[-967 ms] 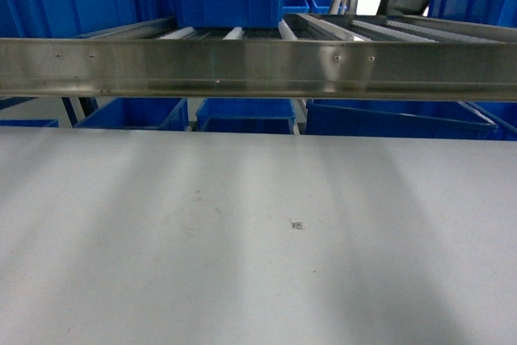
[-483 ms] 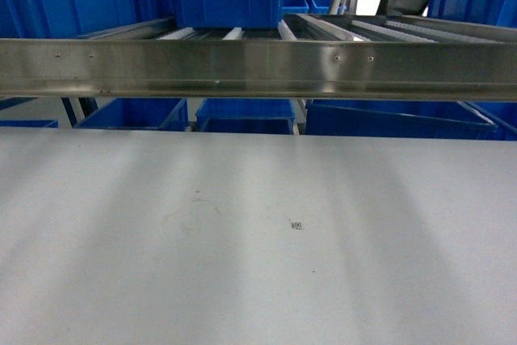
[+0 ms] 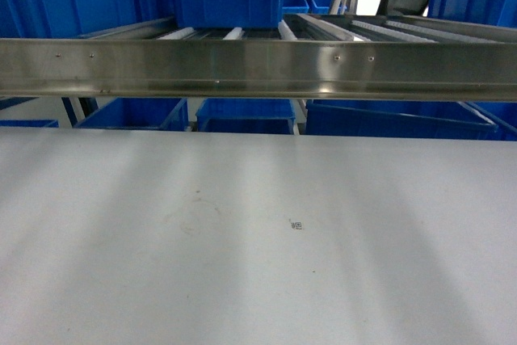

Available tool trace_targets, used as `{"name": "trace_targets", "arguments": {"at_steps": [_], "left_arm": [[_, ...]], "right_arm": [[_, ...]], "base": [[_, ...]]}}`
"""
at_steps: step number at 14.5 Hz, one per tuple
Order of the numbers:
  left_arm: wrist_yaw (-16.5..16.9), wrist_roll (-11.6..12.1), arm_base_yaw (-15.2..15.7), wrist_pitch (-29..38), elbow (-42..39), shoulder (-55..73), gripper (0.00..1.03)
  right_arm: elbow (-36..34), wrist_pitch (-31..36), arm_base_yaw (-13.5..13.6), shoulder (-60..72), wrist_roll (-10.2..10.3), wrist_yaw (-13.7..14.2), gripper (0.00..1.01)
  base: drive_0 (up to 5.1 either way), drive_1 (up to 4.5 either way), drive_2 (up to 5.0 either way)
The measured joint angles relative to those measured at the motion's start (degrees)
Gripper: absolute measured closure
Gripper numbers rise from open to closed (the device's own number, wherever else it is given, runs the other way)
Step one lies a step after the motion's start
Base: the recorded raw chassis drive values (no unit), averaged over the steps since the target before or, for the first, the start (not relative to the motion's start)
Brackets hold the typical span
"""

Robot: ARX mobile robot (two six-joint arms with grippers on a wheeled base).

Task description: Place green bowl on second shelf with right arm

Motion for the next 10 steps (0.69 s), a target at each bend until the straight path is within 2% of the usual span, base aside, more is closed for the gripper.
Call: {"name": "trace_targets", "arguments": {"at_steps": [2, 4, 5, 6, 8, 10], "left_arm": [[0.0, 0.0, 0.0, 0.0, 0.0, 0.0, 0.05], [0.0, 0.0, 0.0, 0.0, 0.0, 0.0, 0.05], [0.0, 0.0, 0.0, 0.0, 0.0, 0.0, 0.05], [0.0, 0.0, 0.0, 0.0, 0.0, 0.0, 0.05], [0.0, 0.0, 0.0, 0.0, 0.0, 0.0, 0.05], [0.1, 0.0, 0.0, 0.0, 0.0, 0.0, 0.05]], "right_arm": [[-2.2, -0.7, 0.9, -2.9, 1.0, 0.1, 0.99], [-3.8, -1.0, 1.2, -3.1, 1.2, 0.4, 0.99], [-4.2, -0.7, 1.1, -3.2, 1.2, 2.2, 0.99], [-4.2, -0.6, 1.1, -3.3, 1.2, 2.7, 0.99], [-4.2, -0.5, 1.1, -3.5, 1.2, 2.7, 0.99], [-4.2, -0.5, 1.1, -3.5, 1.2, 2.7, 0.99]], "base": [[0.0, 0.0, 0.0], [0.0, 0.0, 0.0], [0.0, 0.0, 0.0], [0.0, 0.0, 0.0], [0.0, 0.0, 0.0], [-4.7, 2.34, 2.3]]}}
